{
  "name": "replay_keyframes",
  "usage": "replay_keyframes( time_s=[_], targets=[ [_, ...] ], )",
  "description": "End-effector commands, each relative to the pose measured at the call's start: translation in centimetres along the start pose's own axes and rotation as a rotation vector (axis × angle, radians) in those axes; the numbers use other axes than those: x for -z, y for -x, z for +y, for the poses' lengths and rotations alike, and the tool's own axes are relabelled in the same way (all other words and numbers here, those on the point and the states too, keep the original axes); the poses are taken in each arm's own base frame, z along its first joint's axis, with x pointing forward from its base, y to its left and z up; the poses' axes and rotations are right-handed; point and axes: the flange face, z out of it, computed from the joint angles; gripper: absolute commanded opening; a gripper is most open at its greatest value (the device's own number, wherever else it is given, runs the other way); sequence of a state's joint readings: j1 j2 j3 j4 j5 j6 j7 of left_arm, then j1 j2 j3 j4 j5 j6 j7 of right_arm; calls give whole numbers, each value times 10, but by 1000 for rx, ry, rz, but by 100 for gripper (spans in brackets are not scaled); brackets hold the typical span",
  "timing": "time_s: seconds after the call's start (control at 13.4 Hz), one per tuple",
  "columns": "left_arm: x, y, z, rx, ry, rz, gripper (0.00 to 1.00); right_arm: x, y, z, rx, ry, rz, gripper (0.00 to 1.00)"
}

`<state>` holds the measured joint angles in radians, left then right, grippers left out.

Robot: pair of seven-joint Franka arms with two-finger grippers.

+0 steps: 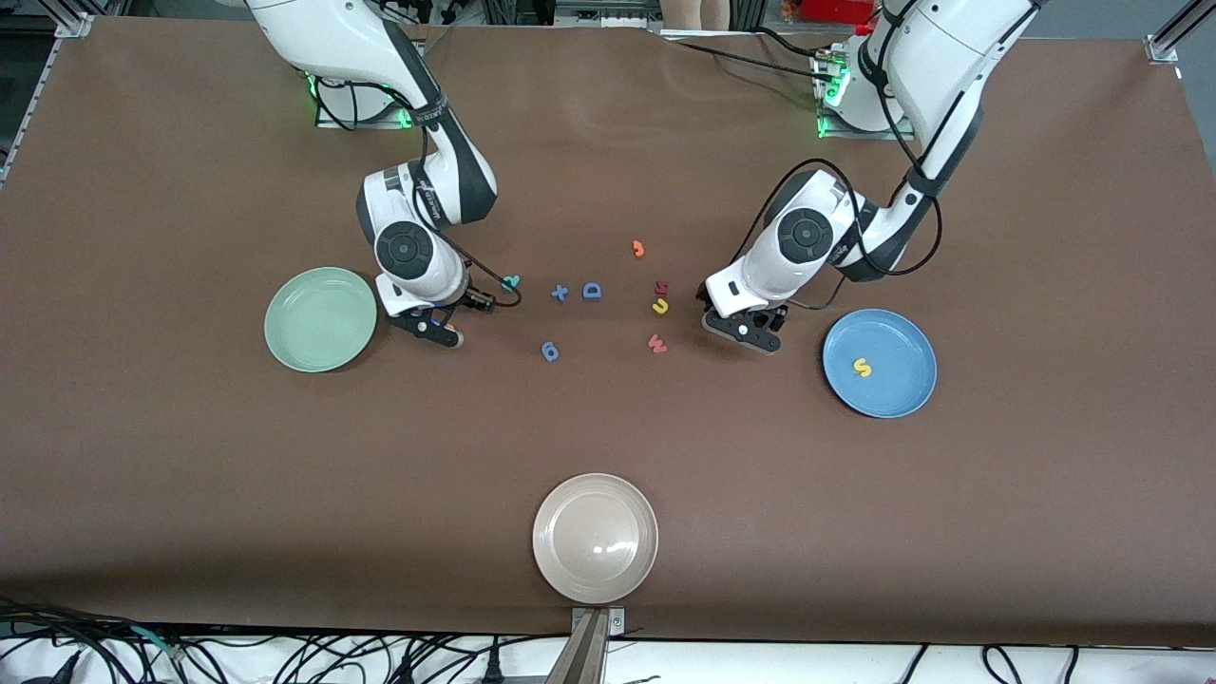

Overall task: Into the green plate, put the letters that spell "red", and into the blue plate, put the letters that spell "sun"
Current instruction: 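Release the S on the blue plate and return both grippers to the letters, then grasp the green n with the left gripper while the right gripper grasps cyan j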

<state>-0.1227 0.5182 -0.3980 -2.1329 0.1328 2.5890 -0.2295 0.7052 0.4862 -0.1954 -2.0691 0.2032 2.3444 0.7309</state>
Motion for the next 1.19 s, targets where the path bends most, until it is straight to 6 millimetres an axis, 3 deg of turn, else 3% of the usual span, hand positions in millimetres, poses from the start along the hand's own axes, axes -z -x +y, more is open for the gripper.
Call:
replay_keyframes(
  time_s=[0.0, 0.15, 0.3, 0.45, 0.6, 0.67, 0.89, 0.97, 1.12],
  targets=[
    [-3, 9, 4, 3, -2, 3, 97, -2, 5, -4, -17, -13, 2, 73],
    [-6, 9, 3, 5, -1, 0, 85, -8, 5, -3, -18, -3, -3, 73],
    [-12, 8, 1, 9, 3, -5, 75, -9, 5, -3, -18, -3, -2, 63],
    [-12, 6, -1, 15, 5, -1, 60, -9, 4, -2, -20, -4, -3, 37],
    [-11, 4, -4, 19, 6, 2, 32, -8, 4, -3, -20, -5, -2, 7],
    [-10, 4, -4, 19, 6, 5, 25, -7, 4, -3, -20, -8, 0, 0],
    [-5, 2, -6, 22, 4, 13, 16, 6, 3, -3, -21, -18, 4, 0],
    [-2, 1, -6, 23, 4, 18, 16, 23, 0, 0, -13, -38, 12, 0],
    [16, -6, -7, 21, -6, 36, 16, 74, -25, 31, -49, -40, -10, 0]
  ],
)
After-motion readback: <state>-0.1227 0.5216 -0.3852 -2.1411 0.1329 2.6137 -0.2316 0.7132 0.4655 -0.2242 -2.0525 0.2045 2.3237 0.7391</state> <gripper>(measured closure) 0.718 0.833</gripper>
